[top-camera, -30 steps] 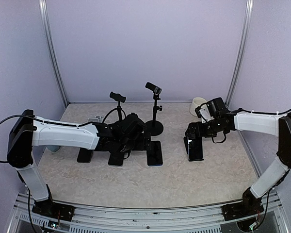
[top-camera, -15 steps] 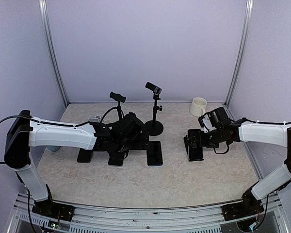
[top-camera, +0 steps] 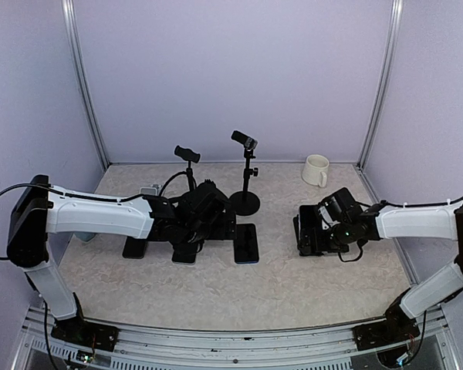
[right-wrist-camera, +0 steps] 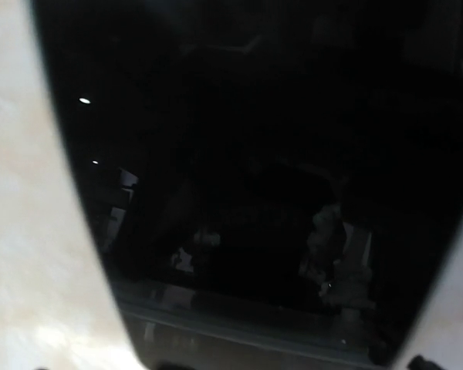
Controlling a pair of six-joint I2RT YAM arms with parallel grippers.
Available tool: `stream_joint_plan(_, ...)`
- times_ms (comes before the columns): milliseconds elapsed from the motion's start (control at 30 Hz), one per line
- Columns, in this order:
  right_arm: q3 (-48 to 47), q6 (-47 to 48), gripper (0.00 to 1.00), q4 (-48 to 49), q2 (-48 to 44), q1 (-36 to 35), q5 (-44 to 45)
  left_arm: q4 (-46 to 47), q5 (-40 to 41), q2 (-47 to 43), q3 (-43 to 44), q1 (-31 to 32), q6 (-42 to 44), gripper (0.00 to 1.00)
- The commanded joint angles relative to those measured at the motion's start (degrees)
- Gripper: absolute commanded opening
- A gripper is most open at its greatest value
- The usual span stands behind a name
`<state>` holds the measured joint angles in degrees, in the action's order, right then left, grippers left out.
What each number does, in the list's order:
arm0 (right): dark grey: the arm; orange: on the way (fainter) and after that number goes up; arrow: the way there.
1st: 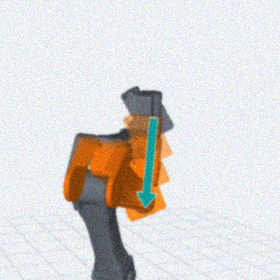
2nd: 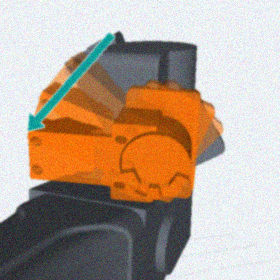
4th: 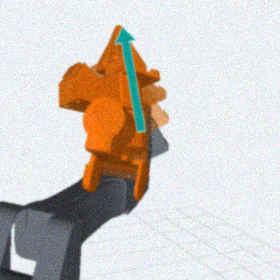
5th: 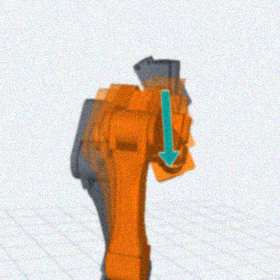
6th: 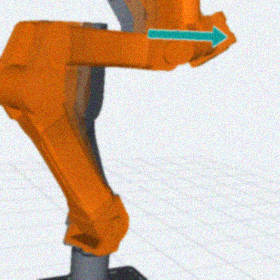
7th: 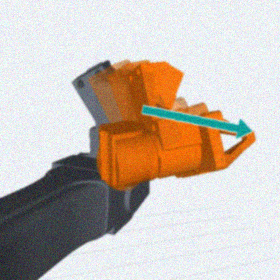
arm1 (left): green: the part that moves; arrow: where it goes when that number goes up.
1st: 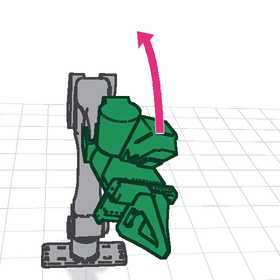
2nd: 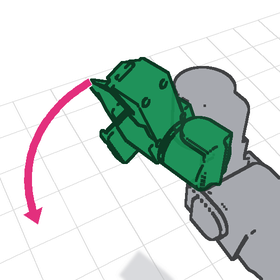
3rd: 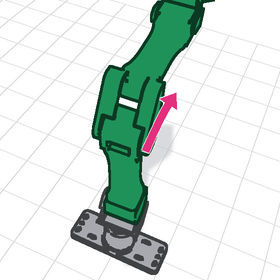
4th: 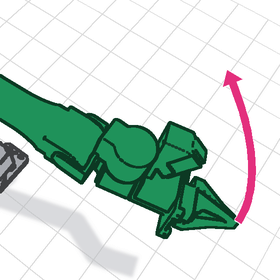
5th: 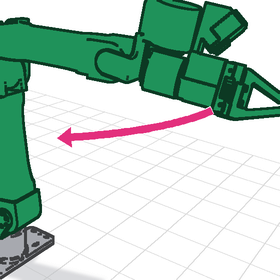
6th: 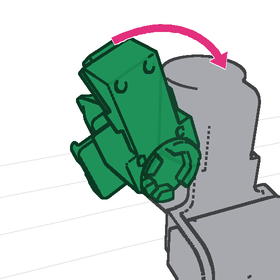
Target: Remove the phone from the phone stand
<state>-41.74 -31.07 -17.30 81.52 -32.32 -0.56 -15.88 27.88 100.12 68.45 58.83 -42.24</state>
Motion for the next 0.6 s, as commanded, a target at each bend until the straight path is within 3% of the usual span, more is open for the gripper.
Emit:
stream_joint_plan(0,2.6,-1.8,1.0,-2.4,-3.3,-0.7,0.2,0.3,0.3,-0.8,-0.5,-0.3,-0.3,0.99)
stream_joint_plan(233,4.4,-3.7,0.89,-3.6,-4.9,-2.9,-1.0,0.4,0.1,-0.2,-0.5,-0.4,-0.4,0.99)
stream_joint_plan(567,6.5,-7.3,0.6,-2.8,-2.5,-5.7,1.9,0.6,0.5,-1.3,-1.6,-0.9,-0.8,0.99)
